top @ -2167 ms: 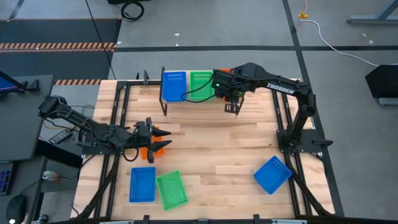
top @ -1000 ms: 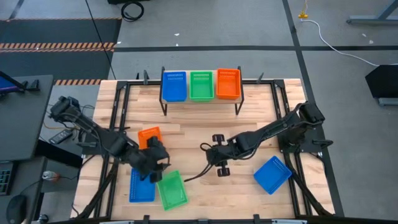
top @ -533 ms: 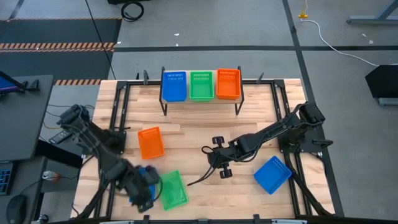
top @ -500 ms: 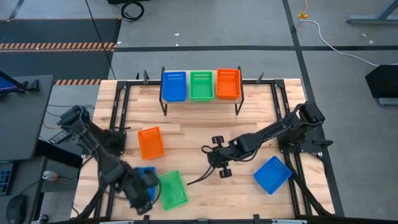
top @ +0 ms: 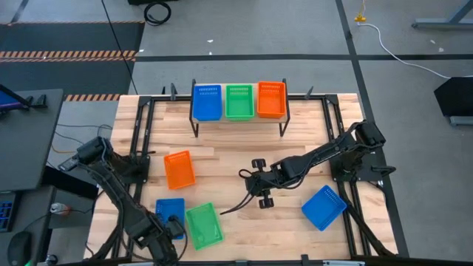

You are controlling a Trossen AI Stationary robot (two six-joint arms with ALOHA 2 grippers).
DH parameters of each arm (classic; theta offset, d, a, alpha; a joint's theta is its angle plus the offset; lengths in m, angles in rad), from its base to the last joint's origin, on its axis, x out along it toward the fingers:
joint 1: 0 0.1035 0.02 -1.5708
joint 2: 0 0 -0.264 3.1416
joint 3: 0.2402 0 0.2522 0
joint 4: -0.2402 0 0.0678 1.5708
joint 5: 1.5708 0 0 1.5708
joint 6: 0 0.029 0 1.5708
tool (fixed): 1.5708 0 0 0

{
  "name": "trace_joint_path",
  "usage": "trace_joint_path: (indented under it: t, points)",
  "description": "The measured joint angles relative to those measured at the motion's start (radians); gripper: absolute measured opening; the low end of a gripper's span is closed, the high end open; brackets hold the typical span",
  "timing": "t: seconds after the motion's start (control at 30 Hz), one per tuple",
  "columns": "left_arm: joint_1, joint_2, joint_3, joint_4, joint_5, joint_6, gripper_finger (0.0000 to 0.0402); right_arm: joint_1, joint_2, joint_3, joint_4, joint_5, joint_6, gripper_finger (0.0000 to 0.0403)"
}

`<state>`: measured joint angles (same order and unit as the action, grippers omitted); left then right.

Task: Stack baskets on shelf by color
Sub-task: Stack the left blue bin on top of the blue bin on the shelf

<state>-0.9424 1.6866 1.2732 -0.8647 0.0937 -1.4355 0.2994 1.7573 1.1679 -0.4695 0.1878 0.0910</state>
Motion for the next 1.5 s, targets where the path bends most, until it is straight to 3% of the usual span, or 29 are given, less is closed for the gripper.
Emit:
trace_joint_path:
  t: [0.3, 0.9, 1.17, 1.5]
  points:
    - [-0.011, 0.015, 0.0, 0.002, -0.048, 0.013, 0.0265, 0.0, 0.0, 0.0, 0.004, 0.0, -0.003, 0.0126]
    - [-0.034, 0.134, -0.003, -0.054, -0.051, 0.044, 0.0266, 0.002, 0.0, 0.0, 0.0, -0.001, 0.014, 0.0126]
    - [-0.05, 0.134, -0.003, -0.1, -0.139, 0.064, 0.026, 0.005, 0.0, 0.001, -0.003, 0.0, 0.019, 0.0126]
    - [-0.049, 0.156, -0.003, -0.087, -0.173, 0.118, 0.0248, 0.007, 0.0, 0.001, -0.027, 0.001, 0.003, 0.0126]
